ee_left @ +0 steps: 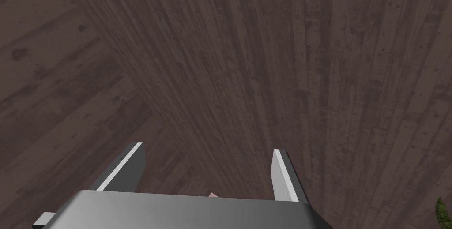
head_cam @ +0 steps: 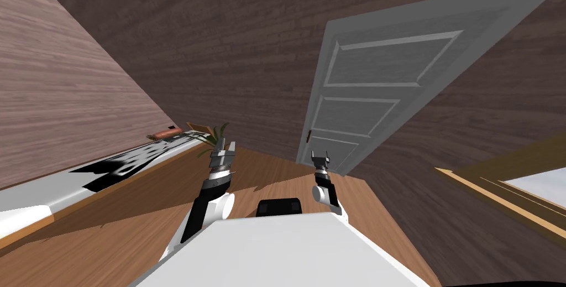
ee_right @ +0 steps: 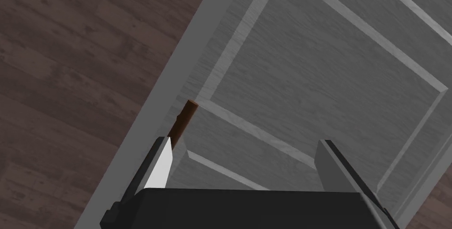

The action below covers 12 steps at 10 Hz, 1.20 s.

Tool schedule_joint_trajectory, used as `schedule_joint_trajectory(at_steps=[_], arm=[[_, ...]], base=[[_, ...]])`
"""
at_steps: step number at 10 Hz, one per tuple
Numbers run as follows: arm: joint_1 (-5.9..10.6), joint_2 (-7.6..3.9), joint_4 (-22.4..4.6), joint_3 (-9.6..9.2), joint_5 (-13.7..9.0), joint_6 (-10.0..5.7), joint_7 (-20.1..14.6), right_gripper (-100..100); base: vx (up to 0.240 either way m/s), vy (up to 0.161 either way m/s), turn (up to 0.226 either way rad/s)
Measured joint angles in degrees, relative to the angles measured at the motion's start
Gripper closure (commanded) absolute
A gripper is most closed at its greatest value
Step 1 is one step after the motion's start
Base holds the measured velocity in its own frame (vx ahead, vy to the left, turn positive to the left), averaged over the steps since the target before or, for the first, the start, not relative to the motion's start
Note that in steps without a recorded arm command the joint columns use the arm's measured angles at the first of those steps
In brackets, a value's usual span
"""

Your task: Pull the door open

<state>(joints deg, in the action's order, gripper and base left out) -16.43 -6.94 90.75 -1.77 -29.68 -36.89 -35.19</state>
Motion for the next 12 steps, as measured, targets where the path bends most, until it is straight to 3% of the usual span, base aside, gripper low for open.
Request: schedule_joint_trajectory(at_steps=[12], arm=[[4.19, -0.78, -16.09, -0.73, -8.3, -5.44, -12.21, -100]], base=[[0.083, -0.062, 0.099]])
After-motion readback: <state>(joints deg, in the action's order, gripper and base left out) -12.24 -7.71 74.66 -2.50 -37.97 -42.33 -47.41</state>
